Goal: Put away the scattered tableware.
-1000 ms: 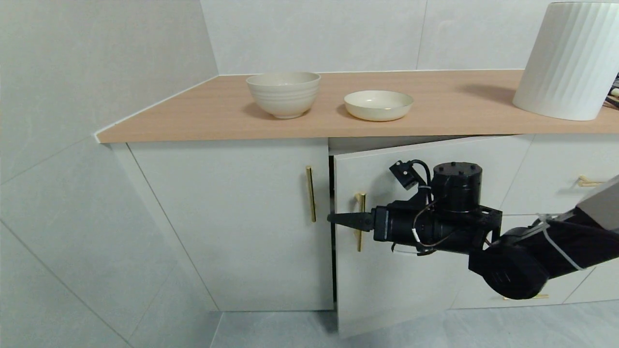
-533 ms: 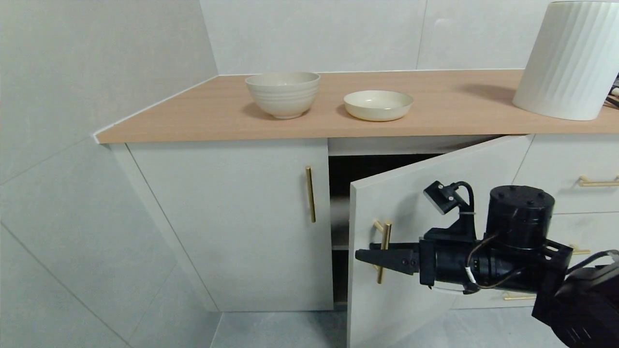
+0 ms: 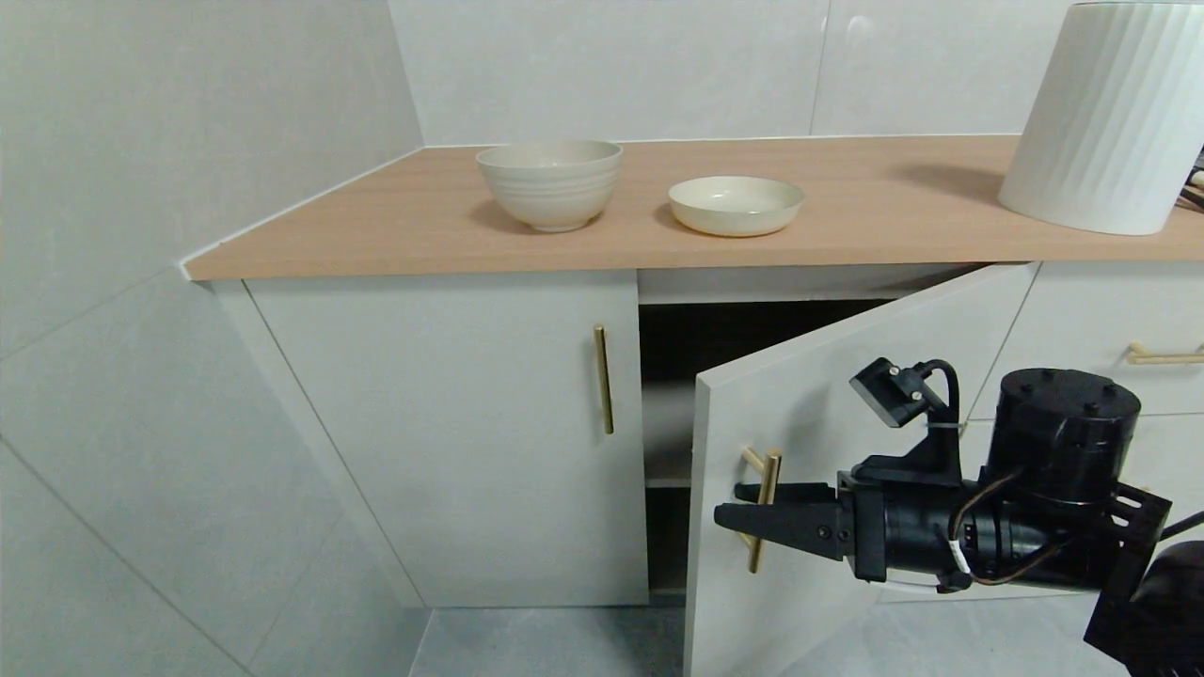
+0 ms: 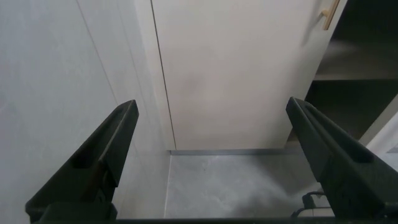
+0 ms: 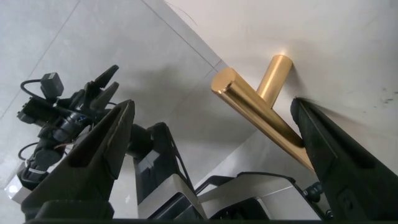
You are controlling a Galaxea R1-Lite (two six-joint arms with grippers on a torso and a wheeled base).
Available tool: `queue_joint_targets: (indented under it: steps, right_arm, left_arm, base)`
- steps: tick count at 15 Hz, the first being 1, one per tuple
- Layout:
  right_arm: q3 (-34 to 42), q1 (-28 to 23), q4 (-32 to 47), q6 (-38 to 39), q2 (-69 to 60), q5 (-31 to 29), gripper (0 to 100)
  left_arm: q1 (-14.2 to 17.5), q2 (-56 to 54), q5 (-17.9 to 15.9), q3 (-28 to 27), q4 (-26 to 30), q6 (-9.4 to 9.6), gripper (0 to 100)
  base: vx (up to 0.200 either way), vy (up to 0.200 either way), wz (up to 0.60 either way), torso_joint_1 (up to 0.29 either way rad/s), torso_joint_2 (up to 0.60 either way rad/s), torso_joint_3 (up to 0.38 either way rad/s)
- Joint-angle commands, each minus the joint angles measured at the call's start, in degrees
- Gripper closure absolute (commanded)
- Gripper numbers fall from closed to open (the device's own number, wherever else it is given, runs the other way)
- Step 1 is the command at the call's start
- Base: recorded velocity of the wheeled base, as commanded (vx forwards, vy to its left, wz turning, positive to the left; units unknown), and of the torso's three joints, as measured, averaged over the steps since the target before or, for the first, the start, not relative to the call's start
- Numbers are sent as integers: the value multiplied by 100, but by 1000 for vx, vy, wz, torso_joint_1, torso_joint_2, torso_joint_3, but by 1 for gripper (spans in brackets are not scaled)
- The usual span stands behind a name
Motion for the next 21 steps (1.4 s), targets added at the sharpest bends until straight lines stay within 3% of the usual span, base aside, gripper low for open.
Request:
queue_joint_targets:
  steps: [1,4,6,9,10,11,13,14,15,16,18,19,20,21]
  right_arm:
    - [5,4,5,1,-35,5,0]
    - [5,13,5,1,-26,14,0]
    - [5,22,5,1,-26,23,0]
    - [5,22,5,1,-17,137,0]
    - [5,22,5,1,-9,137,0]
    - [5,22,5,1,0,154,0]
    - [5,22,5,1,0,172,0]
    - [-4,39,5,1,0,172,0]
    - [-4,66,5,1,0,172,0]
    - [-4,145,-4,1,0,172,0]
    - [5,224,-4,-8,-9,172,0]
    - [5,224,5,-8,-9,172,0]
    - [5,233,5,-8,0,172,0]
    - [14,241,5,-8,0,172,0]
  left_arm:
    - [1,0,0,0,0,26,0]
    - [1,0,-18,0,-35,87,0]
    - [1,18,-439,-431,79,70,0]
    - [-8,1301,-1723,-2074,1090,52,0]
    - [-8,1626,-2021,-2276,1116,70,0]
    - [-17,2399,-2795,-2786,1090,70,0]
    - [-43,3718,-3902,-3437,1081,61,0]
    - [-219,4351,-4298,-3718,1081,52,0]
    - [-307,4562,-4377,-3806,1072,52,0]
    - [-676,5423,-4430,-4096,958,-53,0]
    - [-1388,6390,-4421,-4113,308,-466,0]
    - [-1563,6583,-4421,-4087,97,-642,0]
    - [-2152,7269,-4412,-3814,-835,-1415,0]
    - [-2293,7611,-4386,-3586,-1477,-1723,0]
  base:
    - [0,0,0,0,0,0]
    - [0,0,0,0,0,0]
    - [0,0,0,0,0,0]
    - [0,0,0,0,0,0]
    - [0,0,0,0,0,0]
    - [0,0,0,0,0,0]
    - [0,0,0,0,0,0]
    - [0,0,0,0,0,0]
    - [0,0,0,0,0,0]
    - [0,0,0,0,0,0]
    - [0,0,0,0,0,0]
    - [0,0,0,0,0,0]
    - [0,0,0,0,0,0]
    - [0,0,0,0,0,0]
